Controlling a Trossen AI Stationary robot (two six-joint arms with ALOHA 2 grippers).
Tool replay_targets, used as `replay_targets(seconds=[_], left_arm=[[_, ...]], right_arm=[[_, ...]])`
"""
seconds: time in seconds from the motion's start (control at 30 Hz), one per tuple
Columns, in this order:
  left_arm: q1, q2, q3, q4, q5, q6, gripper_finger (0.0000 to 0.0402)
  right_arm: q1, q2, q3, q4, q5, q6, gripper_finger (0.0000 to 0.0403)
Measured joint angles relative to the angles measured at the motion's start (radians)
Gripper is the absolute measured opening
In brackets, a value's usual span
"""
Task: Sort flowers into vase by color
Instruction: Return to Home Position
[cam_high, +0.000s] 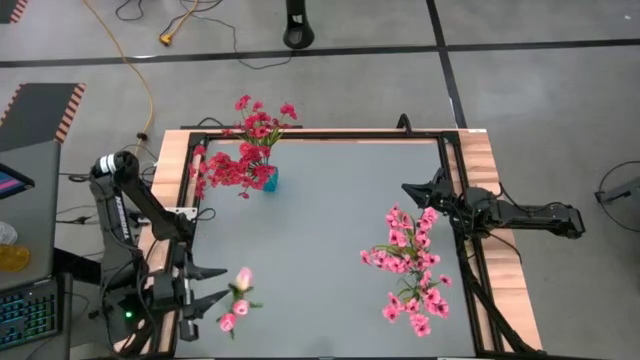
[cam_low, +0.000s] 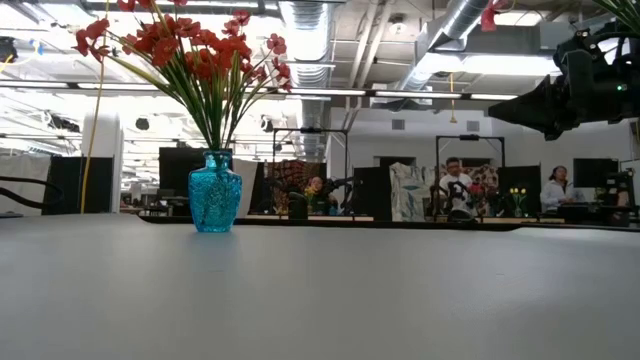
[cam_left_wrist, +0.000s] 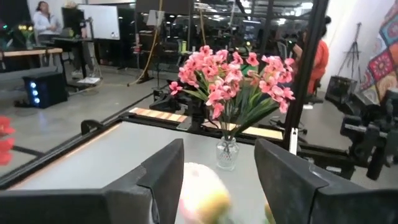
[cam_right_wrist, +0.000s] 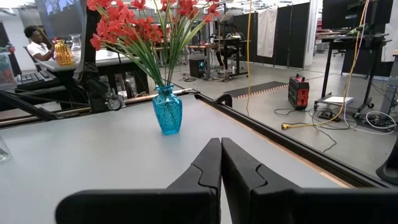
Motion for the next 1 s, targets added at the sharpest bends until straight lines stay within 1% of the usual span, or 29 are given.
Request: replay_targets(seconds=[0.23,0.37,0.43,0.53,0.67,0.87,0.9,1.0], left_arm=[[-0.035,-0.057,0.0,0.0,-0.048,0.05,0.0188],[-0.026,-0.116,0.0,0.001,-0.034,0.122,0.0187],[0.004,-0.147,0.0,0.001,0.003,0.166,0.018],[0.086,-0.187,0.0,0.001,0.12,0.22,0.0161],[0.251,-0.204,0.0,0.004,0.315,0.283,0.0116],[0.528,-0.204,0.0,0.098,0.697,0.432,0.0019],[0.573,-0.204,0.0,0.106,0.759,0.442,0.001],[0.702,-0.204,0.0,0.106,0.94,0.47,0.0002]], right_arm=[[0.0,0.0,0.0,0.0,0.0,0.0,0.0038],[0.0,0.0,0.0,0.0,0.0,0.0,0.0038],[0.0,0.0,0.0,0.0,0.0,0.0,0.0038],[0.0,0.0,0.0,0.0,0.0,0.0,0.0038],[0.0,0.0,0.0,0.0,0.0,0.0,0.0038],[0.0,0.0,0.0,0.0,0.0,0.0,0.0038],[0.0,0.0,0.0,0.0,0.0,0.0,0.0038],[0.0,0.0,0.0,0.0,0.0,0.0,0.0038]])
